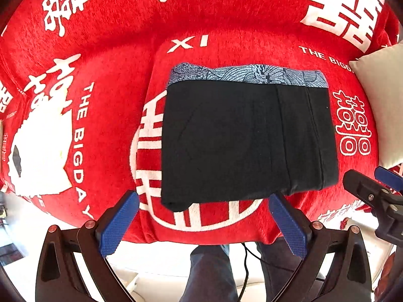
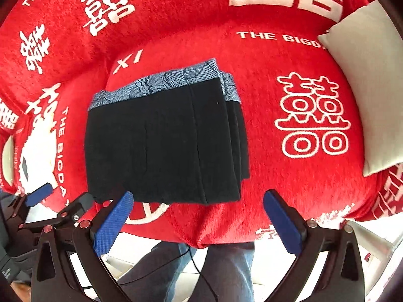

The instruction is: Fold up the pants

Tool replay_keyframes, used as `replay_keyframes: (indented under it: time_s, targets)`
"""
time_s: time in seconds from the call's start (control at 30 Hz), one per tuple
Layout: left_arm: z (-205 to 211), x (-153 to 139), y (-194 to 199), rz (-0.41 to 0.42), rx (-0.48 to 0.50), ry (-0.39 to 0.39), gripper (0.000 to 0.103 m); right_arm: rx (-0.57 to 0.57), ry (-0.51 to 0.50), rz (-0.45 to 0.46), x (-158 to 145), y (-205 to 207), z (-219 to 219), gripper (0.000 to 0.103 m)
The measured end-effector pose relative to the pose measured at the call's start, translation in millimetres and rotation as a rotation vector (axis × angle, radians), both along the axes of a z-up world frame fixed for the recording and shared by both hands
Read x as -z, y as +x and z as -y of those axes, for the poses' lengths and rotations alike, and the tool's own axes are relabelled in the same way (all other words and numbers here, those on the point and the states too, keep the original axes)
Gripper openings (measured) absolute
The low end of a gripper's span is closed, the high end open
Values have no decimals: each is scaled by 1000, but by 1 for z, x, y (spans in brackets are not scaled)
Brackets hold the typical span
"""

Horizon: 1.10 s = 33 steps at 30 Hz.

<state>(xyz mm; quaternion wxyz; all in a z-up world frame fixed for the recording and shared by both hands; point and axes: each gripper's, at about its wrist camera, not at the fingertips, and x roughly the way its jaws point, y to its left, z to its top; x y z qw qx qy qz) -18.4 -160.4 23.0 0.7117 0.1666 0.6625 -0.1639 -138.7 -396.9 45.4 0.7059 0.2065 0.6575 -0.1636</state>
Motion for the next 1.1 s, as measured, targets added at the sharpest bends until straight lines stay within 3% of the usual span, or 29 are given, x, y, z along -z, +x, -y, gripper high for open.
replay_keyframes:
  time_s: [0.53,1.1]
  targets:
    - [-12,-16,-11,-2,33,16,103,-11,-46,-3,-26,-6,-22,103]
    - [-14,-22,-10,12,29,17,103,-13,-61,-14,-30,-5,-26,103]
